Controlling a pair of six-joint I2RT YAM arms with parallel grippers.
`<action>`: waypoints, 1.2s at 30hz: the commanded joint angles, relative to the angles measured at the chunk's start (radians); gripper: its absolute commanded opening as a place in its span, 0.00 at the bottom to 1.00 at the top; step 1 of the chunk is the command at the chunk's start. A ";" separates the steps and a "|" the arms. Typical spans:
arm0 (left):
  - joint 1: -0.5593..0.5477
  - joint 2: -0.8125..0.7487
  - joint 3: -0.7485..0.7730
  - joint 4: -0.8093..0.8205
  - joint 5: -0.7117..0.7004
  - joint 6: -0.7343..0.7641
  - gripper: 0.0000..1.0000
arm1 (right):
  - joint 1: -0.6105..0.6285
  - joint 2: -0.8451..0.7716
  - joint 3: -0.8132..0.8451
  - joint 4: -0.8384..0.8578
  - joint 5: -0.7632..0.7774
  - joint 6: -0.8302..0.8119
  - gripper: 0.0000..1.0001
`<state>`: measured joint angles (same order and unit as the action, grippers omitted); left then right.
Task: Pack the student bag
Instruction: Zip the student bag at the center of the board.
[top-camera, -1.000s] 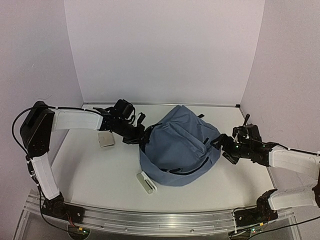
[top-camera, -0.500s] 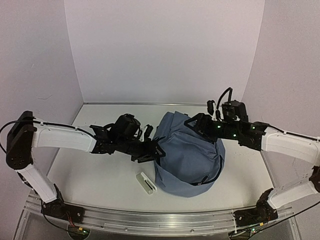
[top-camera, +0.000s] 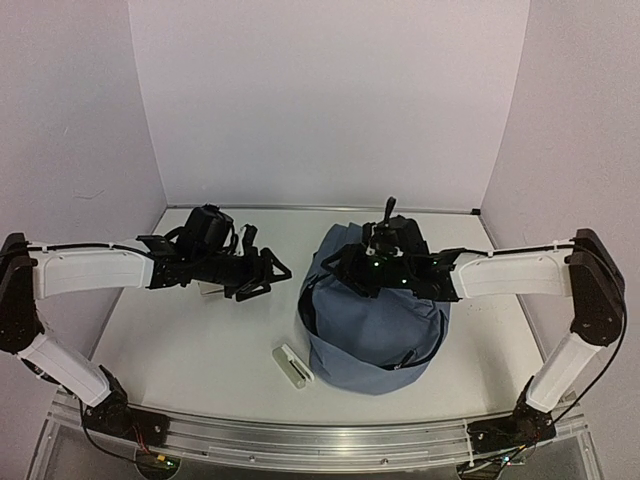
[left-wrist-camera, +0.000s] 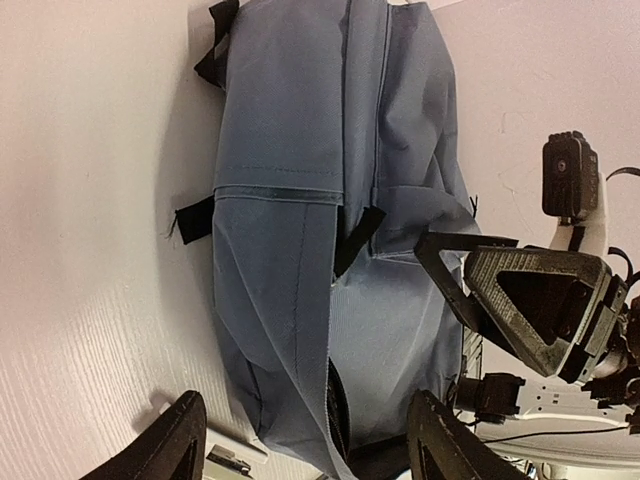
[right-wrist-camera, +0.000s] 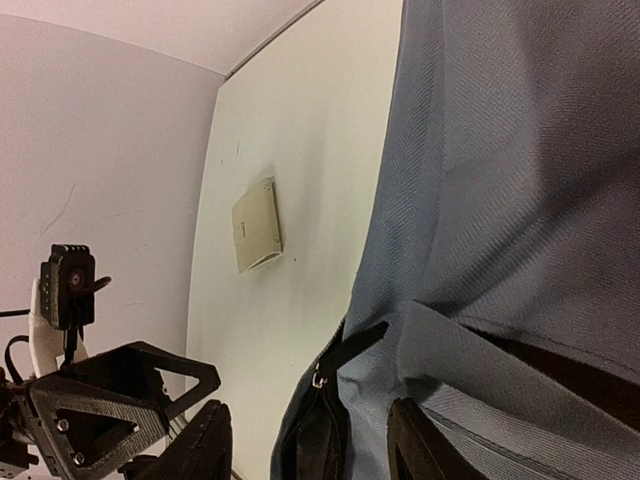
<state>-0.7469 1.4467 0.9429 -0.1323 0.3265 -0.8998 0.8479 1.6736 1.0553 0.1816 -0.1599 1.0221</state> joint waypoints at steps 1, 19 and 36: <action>0.004 -0.008 0.007 0.044 0.041 -0.003 0.68 | 0.031 0.071 0.076 0.088 0.057 0.096 0.47; 0.009 -0.023 -0.038 0.057 0.066 -0.004 0.69 | 0.073 0.131 0.060 0.102 0.247 0.252 0.39; 0.009 -0.048 -0.055 0.049 0.049 -0.009 0.72 | 0.104 0.154 0.081 0.050 0.307 0.294 0.39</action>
<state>-0.7441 1.4303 0.8875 -0.1043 0.3862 -0.9020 0.9415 1.7990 1.0942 0.2566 0.1114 1.3048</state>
